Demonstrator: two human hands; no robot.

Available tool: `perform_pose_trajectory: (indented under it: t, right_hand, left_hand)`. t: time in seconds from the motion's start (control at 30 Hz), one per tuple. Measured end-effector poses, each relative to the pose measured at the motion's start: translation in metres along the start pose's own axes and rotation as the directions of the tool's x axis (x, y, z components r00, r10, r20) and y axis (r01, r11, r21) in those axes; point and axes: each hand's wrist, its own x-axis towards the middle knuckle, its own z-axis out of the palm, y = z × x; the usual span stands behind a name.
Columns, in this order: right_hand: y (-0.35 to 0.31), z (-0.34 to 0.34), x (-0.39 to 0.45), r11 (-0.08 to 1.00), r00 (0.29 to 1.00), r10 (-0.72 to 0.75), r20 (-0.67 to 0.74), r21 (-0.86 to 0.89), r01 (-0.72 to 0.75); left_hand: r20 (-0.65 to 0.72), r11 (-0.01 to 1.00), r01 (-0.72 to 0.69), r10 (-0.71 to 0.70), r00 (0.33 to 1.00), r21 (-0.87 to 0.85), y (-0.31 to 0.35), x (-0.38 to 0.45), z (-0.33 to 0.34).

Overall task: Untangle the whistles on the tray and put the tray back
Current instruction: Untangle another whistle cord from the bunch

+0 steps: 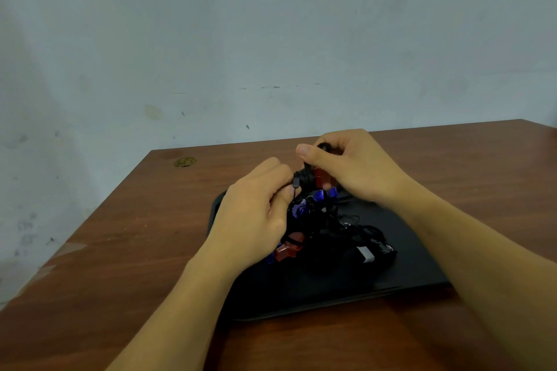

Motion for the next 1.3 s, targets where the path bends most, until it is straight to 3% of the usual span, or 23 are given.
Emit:
perform_pose_trajectory:
  t: [0.17, 0.33, 0.47, 0.57, 0.63, 0.67, 0.73, 0.8, 0.87, 0.93, 1.03, 1.13, 1.23, 1.3]
  right_hand:
    - [0.000, 0.000, 0.003, 0.947, 0.992, 0.120, -0.028, 0.302, -0.106]
    - [0.002, 0.010, 0.003, 0.848, 0.981, 0.195, 0.019, 0.499, -0.178]
    - [0.005, 0.009, 0.002, 0.870, 0.986, 0.161, 0.047, 0.464, -0.164]
    - [0.010, 0.005, 0.002, 0.945, 0.990, 0.140, -0.007, 0.299, -0.131]
    - [0.014, 0.003, 0.000, 0.971, 0.990, 0.127, -0.054, 0.209, -0.113]
    - [0.016, 0.001, -0.001, 0.974, 0.990, 0.119, -0.078, 0.201, -0.101]
    - [0.018, -0.001, -0.002, 0.968, 0.986, 0.109, -0.130, 0.239, -0.076]
    - [0.019, -0.002, -0.004, 0.960, 0.979, 0.105, -0.176, 0.275, -0.054]
    - [0.019, 0.000, -0.006, 0.962, 0.974, 0.094, -0.204, 0.272, -0.035]
    - [0.018, 0.004, -0.009, 0.969, 0.974, 0.061, -0.216, 0.248, -0.005]
    - [0.014, 0.012, -0.012, 0.976, 0.975, -0.013, -0.221, 0.211, 0.061]
    - [0.010, 0.016, -0.014, 0.965, 0.976, -0.059, -0.208, 0.237, 0.109]
    - [0.010, 0.019, -0.016, 0.961, 0.977, -0.075, -0.199, 0.248, 0.125]
    - [0.008, 0.019, -0.016, 0.962, 0.979, -0.070, -0.191, 0.246, 0.117]
  left_hand:
    - [-0.074, 0.996, -0.061, 0.066, 0.995, 0.067, 0.007, 0.003, -0.004]
    - [-0.118, 0.986, -0.074, 0.091, 0.989, 0.146, 0.008, 0.001, -0.005]
    - [-0.037, 0.995, -0.031, 0.035, 0.999, 0.096, 0.005, -0.001, -0.002]
    - [0.105, 0.999, 0.020, -0.025, 0.994, 0.043, 0.006, -0.003, -0.001]
    - [0.201, 0.986, 0.149, -0.132, 0.971, -0.072, 0.010, -0.003, -0.002]
    - [0.219, 0.947, 0.266, -0.225, 0.950, -0.182, 0.012, -0.002, -0.003]
    - [0.191, 0.772, 0.469, -0.430, 0.882, -0.429, 0.015, 0.003, -0.006]
    - [0.112, 0.644, 0.489, -0.534, 0.838, -0.588, 0.016, 0.007, -0.011]
    - [0.068, 0.682, 0.462, -0.520, 0.852, -0.567, 0.017, 0.007, -0.010]
    - [0.156, 0.660, 0.484, -0.492, 0.857, -0.575, 0.023, 0.006, -0.004]
    - [0.376, 0.489, 0.605, -0.489, 0.787, -0.628, 0.031, 0.005, 0.002]
    - [0.493, 0.337, 0.657, -0.456, 0.741, -0.674, 0.028, 0.004, 0.001]
    - [0.477, 0.333, 0.616, -0.413, 0.776, -0.713, 0.025, 0.002, 0.003]
    - [0.370, 0.445, 0.545, -0.423, 0.827, -0.710, 0.023, 0.002, 0.004]
